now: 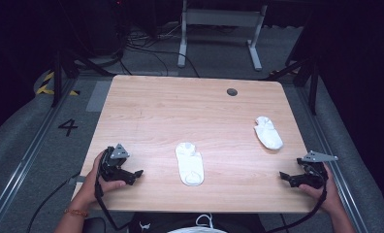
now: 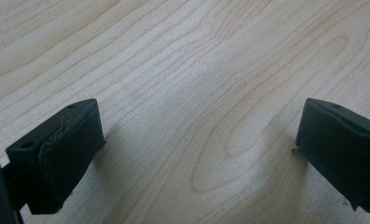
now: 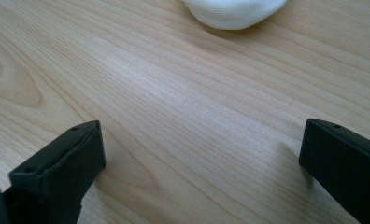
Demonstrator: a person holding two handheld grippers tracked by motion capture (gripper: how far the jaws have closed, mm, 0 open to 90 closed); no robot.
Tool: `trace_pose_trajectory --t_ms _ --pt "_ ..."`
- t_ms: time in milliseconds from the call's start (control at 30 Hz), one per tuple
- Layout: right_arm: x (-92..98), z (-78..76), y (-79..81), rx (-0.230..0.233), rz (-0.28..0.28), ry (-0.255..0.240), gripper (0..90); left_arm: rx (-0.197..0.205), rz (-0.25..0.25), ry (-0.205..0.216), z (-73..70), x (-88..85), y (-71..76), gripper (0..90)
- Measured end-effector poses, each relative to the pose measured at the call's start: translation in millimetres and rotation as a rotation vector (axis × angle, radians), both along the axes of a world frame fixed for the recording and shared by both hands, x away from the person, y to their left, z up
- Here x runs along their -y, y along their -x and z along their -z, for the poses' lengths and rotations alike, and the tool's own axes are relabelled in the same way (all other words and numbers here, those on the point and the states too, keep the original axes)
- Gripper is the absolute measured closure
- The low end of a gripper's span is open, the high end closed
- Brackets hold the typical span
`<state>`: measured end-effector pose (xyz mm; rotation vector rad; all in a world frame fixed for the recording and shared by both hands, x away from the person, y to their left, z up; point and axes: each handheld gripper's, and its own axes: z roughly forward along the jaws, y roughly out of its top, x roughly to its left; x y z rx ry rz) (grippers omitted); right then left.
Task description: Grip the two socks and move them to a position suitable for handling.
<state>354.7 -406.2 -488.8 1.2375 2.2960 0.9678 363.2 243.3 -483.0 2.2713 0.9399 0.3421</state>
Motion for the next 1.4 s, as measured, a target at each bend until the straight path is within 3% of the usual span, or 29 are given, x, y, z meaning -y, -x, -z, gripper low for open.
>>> trace_pose_trajectory --t_ms 133,167,233,433,533,733,867,1067,1233,1400 --pt "-1.8 -2.5 -0.9 0.049 -0.017 -0.007 21.2 0.003 -0.002 0.002 0.3 0.1 0.0 1.2" --pt "-3.8 -3.8 -2.3 0.056 -0.026 0.013 20.2 0.003 -0.001 0.0 0.1 0.0 0.0 1.2" --pt "-9.6 -7.9 -4.3 0.076 -0.039 0.055 28.9 0.0 0.0 0.0 0.0 0.0 0.0 1.2" --pt "-27.8 -28.0 -19.9 0.132 -0.124 0.091 42.1 0.0 -0.001 0.0 0.0 0.0 0.1 1.2" --pt "-38.0 -28.9 -31.7 0.135 -0.144 0.132 49.4 0.0 -0.005 0.006 0.4 0.3 0.5 1.4" --pt "-52.4 -32.1 -51.4 0.157 -0.16 0.149 55.4 -0.001 -0.005 0.007 0.4 0.3 0.6 1.4" --pt "-59.5 -32.7 -65.8 0.14 -0.157 0.136 56.5 -0.001 -0.005 0.005 0.3 0.3 0.6 1.5" --pt "-66.2 -23.7 -83.7 0.091 -0.124 0.161 58.4 -0.001 -0.005 0.005 0.3 0.3 0.8 1.6" --pt "-64.9 -16.0 -92.8 0.053 -0.095 0.134 62.6 -0.002 -0.009 0.007 0.3 0.4 1.2 1.7" --pt "-63.8 -14.6 -91.8 0.02 -0.099 0.067 65.8 0.002 -0.009 0.005 0.0 0.3 1.6 2.3"
